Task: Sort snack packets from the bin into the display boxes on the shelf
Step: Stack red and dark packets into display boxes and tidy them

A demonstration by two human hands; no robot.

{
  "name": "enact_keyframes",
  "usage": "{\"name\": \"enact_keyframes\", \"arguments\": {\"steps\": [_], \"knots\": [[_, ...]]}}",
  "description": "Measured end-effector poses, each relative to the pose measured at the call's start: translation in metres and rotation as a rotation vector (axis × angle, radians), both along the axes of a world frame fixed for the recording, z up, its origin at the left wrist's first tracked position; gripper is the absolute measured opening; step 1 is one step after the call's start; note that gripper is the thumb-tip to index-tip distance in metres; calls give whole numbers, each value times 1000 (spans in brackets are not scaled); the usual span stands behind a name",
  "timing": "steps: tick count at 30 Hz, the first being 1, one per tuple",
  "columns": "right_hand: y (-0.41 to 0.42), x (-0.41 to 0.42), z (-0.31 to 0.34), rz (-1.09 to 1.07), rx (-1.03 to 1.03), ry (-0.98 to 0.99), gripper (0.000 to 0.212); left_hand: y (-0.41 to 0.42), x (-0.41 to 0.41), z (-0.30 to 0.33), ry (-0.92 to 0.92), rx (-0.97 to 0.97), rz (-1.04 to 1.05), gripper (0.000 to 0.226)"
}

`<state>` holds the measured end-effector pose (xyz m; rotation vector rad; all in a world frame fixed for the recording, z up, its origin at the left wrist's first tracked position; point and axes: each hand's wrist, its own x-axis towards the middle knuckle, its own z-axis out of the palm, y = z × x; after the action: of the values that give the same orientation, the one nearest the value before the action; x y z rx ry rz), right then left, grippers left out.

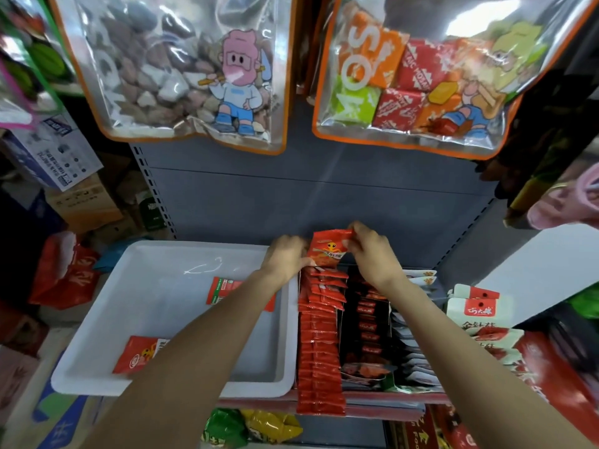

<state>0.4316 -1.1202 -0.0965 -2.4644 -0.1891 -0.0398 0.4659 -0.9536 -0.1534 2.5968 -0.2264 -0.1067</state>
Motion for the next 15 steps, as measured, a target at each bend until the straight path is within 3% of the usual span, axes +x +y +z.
{"name": "enact_keyframes", "arguments": {"steps": [3, 5, 9, 11, 15], "knots": [[0, -1, -5, 5, -15, -13, 5, 2, 2, -8, -2, 52, -12, 18], [2, 0, -9, 20, -46, -5, 9, 8, 2, -10, 33, -57, -32, 16], [9, 7, -21, 53, -212, 89, 12, 17, -17, 0, -16, -295, -92, 40], [14, 11, -27, 44, -275, 128, 18, 18, -23, 1, -51, -293, -124, 39], [19, 20, -30, 53, -336, 177, 29, 14, -29, 7, -31, -103, -157, 41]]}}
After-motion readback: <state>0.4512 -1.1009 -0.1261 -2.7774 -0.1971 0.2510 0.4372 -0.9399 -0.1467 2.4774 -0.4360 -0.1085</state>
